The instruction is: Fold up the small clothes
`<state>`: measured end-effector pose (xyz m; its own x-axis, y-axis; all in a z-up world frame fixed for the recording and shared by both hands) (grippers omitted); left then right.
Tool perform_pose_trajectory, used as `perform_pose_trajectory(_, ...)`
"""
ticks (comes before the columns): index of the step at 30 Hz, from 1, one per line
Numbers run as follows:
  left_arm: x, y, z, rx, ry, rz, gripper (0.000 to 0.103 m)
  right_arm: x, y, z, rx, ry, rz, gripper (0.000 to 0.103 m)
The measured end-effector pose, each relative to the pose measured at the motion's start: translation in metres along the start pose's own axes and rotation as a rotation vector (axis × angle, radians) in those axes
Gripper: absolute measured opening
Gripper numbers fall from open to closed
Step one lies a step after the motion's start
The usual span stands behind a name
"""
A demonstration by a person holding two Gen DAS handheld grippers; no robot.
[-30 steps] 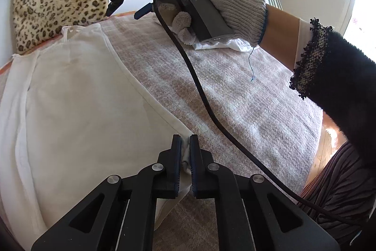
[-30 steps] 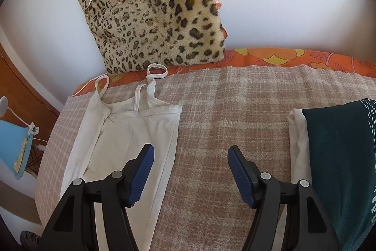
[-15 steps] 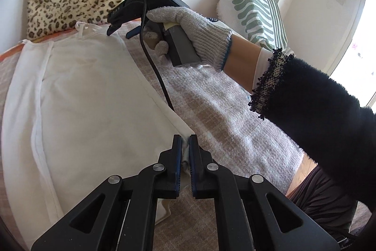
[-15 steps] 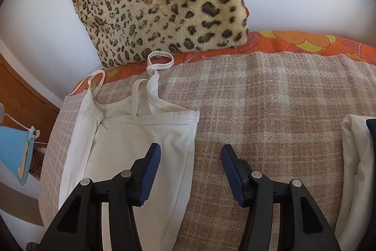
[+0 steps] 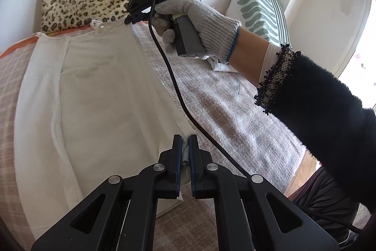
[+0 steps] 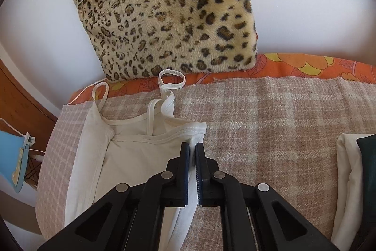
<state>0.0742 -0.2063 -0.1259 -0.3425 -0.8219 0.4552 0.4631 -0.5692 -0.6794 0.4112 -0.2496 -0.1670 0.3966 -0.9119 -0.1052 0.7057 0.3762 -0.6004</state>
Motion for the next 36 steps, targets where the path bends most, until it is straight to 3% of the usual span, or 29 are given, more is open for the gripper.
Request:
perform_pose_trajectory(13, -0.037, -0.031, -0.002, 0.05, -0.06, 0.055, 0.004, -0.065, 0.005, 0.032, 0.011, -0.088, 0.017, 0.001)
perform_pose_trajectory(32, -0.082, -0.044, -0.02, 0.037, -0.166, 0.14, 0.005, -0.138, 0.073, 0.029, -0.077, -0.196, 0.029, 0.002)
perform_pose_trajectory(34, -0.084, -0.048, -0.022, 0.032, -0.168, 0.162, 0.01, -0.144, 0.076, 0.029, -0.074, -0.192, 0.064, 0.011)
perform_pose_trajectory(35, -0.086, -0.052, -0.024, 0.033, -0.172, 0.165, 0.013, -0.146, 0.076, 0.03, -0.075, -0.186, 0.076, 0.022)
perform_pose_trajectory(36, -0.087, -0.057, -0.025, 0.039, -0.171, 0.166, 0.014, -0.146, 0.075, 0.032, -0.071, -0.182, 0.072, 0.045)
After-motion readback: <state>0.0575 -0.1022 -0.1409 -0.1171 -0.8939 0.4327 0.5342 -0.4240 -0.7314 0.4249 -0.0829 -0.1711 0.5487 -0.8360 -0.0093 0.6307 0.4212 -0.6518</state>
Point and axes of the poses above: each gripper's, at about its wrist camera, not at the fingertips, and y roughly the way its jaws point, x to its right, z to its top, the point moved 9 cm from there along y, roughly the way its jaws point, and after that the axes turned 14 degrees about -y, right-handed, at the moved point
